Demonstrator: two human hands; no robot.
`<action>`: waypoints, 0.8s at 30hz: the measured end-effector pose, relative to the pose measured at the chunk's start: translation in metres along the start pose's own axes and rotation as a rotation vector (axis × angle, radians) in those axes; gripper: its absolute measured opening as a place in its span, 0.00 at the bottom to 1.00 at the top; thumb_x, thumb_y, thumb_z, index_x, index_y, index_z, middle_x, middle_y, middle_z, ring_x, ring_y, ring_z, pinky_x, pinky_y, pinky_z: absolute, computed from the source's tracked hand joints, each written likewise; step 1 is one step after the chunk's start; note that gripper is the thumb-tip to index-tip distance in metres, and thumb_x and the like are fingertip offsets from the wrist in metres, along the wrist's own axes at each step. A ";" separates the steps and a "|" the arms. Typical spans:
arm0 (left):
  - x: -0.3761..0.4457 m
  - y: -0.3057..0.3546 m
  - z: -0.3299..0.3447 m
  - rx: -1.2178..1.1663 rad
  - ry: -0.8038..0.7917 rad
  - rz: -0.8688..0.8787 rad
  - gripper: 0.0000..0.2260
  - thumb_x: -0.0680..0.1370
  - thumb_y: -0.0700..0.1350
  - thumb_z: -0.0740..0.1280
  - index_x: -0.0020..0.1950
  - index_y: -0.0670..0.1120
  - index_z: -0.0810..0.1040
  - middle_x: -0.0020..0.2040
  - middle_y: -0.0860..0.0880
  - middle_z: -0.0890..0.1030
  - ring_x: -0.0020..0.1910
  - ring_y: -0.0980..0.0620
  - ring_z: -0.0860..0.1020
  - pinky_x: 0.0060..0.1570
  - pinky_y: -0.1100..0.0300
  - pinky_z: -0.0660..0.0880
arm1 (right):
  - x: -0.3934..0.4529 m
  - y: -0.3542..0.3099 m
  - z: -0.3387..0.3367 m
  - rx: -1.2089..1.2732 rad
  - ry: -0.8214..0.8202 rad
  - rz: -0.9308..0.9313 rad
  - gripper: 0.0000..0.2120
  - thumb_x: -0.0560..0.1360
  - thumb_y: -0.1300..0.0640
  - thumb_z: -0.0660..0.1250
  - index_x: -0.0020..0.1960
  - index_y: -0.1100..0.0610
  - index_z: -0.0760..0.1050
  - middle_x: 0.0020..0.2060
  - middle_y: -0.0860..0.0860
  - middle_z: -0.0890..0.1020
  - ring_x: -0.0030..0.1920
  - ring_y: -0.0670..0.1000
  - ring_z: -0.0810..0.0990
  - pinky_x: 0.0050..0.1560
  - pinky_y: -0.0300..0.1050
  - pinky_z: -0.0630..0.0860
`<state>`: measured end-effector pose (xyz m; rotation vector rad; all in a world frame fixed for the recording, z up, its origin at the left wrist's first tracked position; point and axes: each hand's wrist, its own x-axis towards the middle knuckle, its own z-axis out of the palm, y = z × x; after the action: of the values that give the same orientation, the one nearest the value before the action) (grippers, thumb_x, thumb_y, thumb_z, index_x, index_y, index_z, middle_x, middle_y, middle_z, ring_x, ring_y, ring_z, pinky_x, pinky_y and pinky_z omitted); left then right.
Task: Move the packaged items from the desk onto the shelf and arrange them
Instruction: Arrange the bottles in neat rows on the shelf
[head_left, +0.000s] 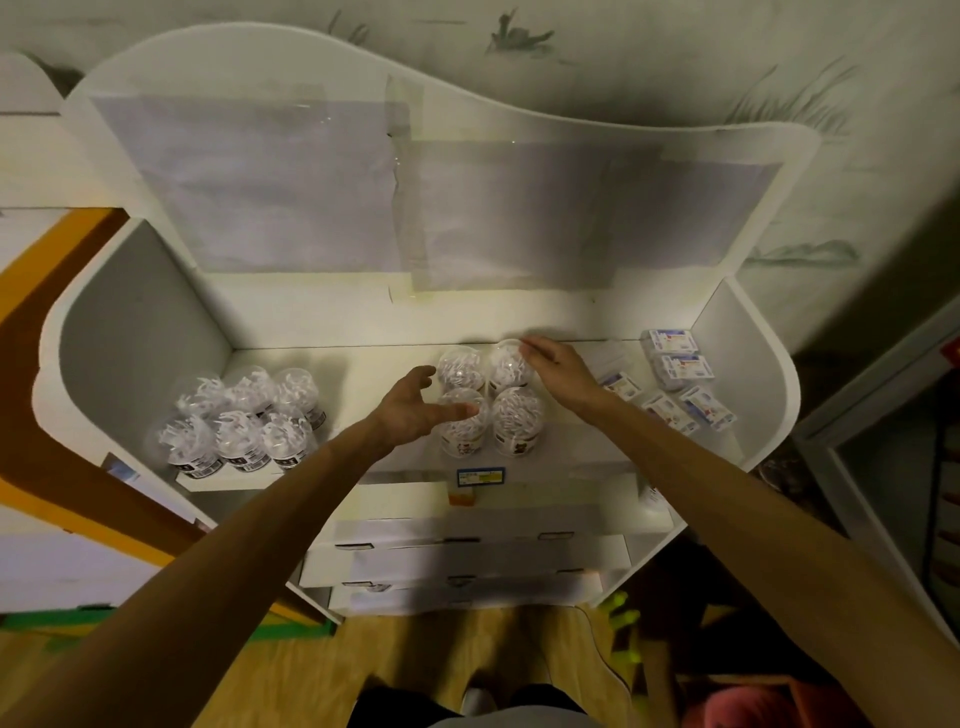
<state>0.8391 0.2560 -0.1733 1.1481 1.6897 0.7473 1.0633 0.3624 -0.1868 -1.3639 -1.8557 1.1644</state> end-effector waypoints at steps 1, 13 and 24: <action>0.000 0.000 0.000 -0.004 -0.002 0.001 0.44 0.67 0.53 0.80 0.78 0.49 0.62 0.76 0.46 0.65 0.69 0.44 0.70 0.57 0.49 0.78 | -0.001 0.000 0.001 -0.002 0.000 0.002 0.19 0.83 0.50 0.61 0.72 0.56 0.73 0.69 0.51 0.77 0.68 0.49 0.73 0.66 0.41 0.67; -0.001 0.000 0.002 -0.040 0.001 0.021 0.41 0.68 0.52 0.80 0.76 0.48 0.64 0.71 0.47 0.71 0.66 0.45 0.73 0.61 0.46 0.77 | -0.014 0.001 0.014 0.084 0.018 0.021 0.18 0.84 0.49 0.60 0.71 0.54 0.74 0.67 0.50 0.78 0.66 0.48 0.75 0.64 0.40 0.68; -0.003 0.000 0.001 0.026 0.004 0.053 0.41 0.69 0.54 0.79 0.76 0.46 0.63 0.74 0.49 0.69 0.68 0.47 0.71 0.64 0.44 0.75 | -0.018 -0.003 0.013 0.076 0.076 0.047 0.19 0.85 0.50 0.57 0.72 0.55 0.73 0.68 0.51 0.77 0.67 0.48 0.74 0.64 0.40 0.69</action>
<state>0.8400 0.2533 -0.1725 1.2147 1.6821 0.7630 1.0577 0.3411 -0.1893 -1.3968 -1.7178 1.1783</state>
